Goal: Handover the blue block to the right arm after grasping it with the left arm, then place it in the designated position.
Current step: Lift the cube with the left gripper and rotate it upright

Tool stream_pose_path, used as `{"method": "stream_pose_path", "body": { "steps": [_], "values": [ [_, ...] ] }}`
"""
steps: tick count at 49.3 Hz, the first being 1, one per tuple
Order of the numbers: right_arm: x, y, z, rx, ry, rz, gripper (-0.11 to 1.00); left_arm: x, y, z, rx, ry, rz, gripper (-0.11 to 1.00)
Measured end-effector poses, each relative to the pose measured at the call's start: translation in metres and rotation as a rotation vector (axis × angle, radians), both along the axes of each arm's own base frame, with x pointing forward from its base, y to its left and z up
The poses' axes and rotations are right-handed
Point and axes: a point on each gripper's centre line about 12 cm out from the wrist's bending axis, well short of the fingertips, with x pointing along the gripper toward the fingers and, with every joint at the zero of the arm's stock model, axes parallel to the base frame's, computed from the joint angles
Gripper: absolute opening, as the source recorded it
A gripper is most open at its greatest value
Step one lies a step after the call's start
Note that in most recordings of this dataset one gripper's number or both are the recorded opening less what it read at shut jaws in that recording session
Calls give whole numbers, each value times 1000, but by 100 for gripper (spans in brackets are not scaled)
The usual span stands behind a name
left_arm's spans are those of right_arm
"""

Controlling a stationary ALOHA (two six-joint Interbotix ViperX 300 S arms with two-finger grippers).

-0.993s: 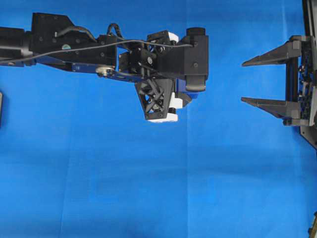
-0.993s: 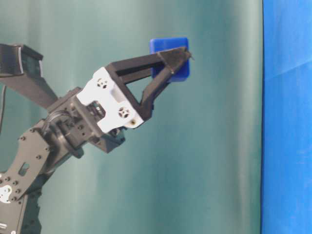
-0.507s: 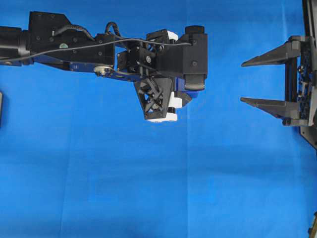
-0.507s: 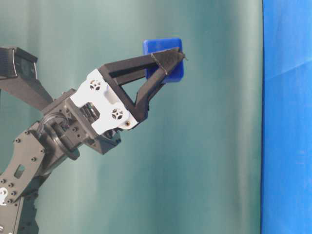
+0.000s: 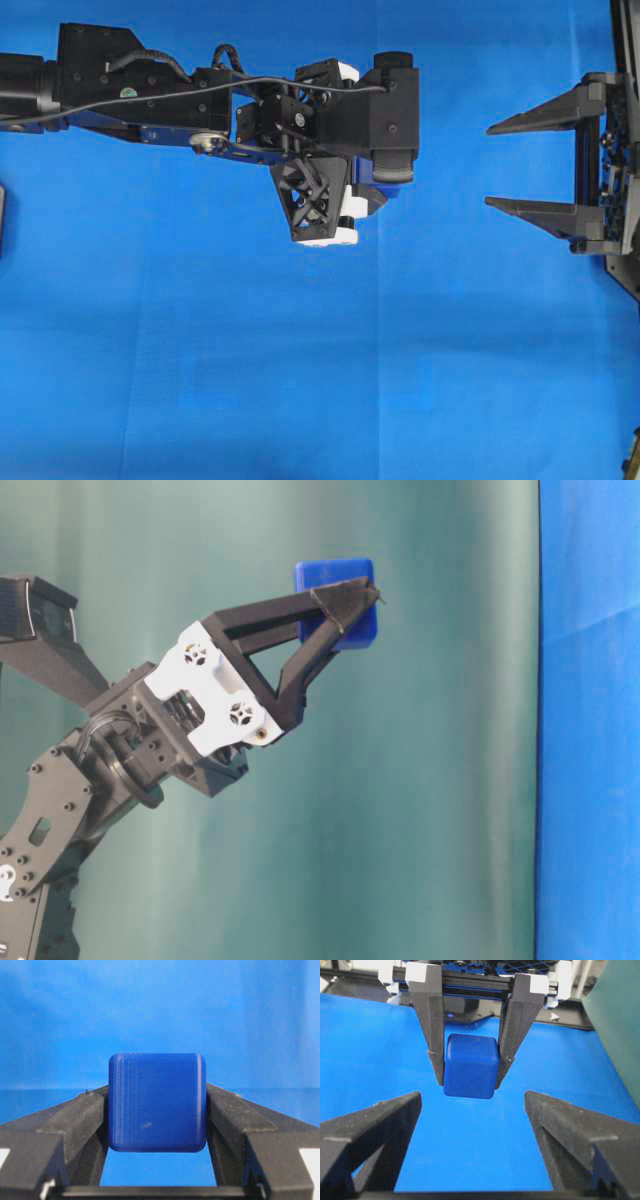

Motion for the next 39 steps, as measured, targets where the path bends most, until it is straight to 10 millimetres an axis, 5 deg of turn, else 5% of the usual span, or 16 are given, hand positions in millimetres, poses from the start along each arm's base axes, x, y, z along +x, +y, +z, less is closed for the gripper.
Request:
{"method": "stream_pose_path", "body": {
  "steps": [18,39],
  "values": [
    [0,0,1,0,-2,0,97,-1,-1,5,-1,-29,0,48],
    [0,0,1,0,-2,0,97,-37,-15,21,-13,-266,-23,48]
  ]
}}
